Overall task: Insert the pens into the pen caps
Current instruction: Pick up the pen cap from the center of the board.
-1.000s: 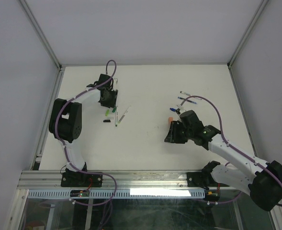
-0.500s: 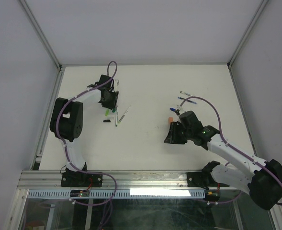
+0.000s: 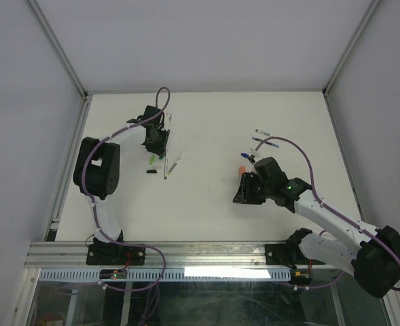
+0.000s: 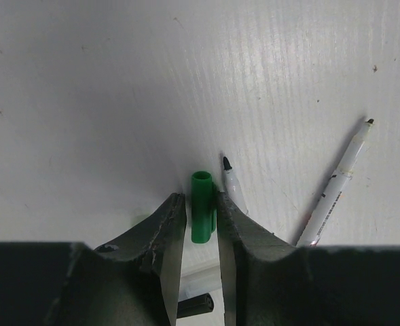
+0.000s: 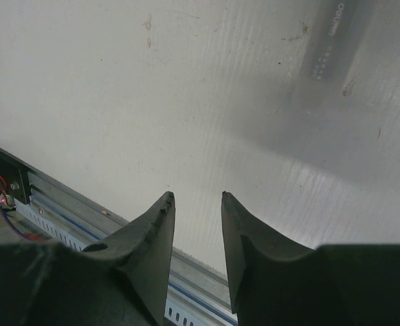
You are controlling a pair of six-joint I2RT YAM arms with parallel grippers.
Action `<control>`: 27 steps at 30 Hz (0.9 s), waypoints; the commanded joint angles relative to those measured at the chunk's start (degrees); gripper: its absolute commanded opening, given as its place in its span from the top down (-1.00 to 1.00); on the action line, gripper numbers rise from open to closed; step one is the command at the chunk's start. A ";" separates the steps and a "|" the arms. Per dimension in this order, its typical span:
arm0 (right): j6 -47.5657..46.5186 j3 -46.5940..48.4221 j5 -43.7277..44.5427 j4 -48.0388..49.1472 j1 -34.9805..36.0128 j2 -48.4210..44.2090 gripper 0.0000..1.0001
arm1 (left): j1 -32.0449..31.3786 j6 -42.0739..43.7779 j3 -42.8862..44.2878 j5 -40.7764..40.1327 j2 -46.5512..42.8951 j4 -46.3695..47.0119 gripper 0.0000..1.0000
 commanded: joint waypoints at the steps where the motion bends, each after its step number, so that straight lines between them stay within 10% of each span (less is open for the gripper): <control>1: 0.14 0.48 -1.31 2.50 -0.20 -1.49 0.28 | -1.36 1.39 0.94 -2.42 1.69 -0.38 0.49; 27: 0.40 0.62 -1.56 1.24 -0.20 -3.67 0.28 | -4.98 0.33 0.39 -6.12 -1.78 -2.14 0.73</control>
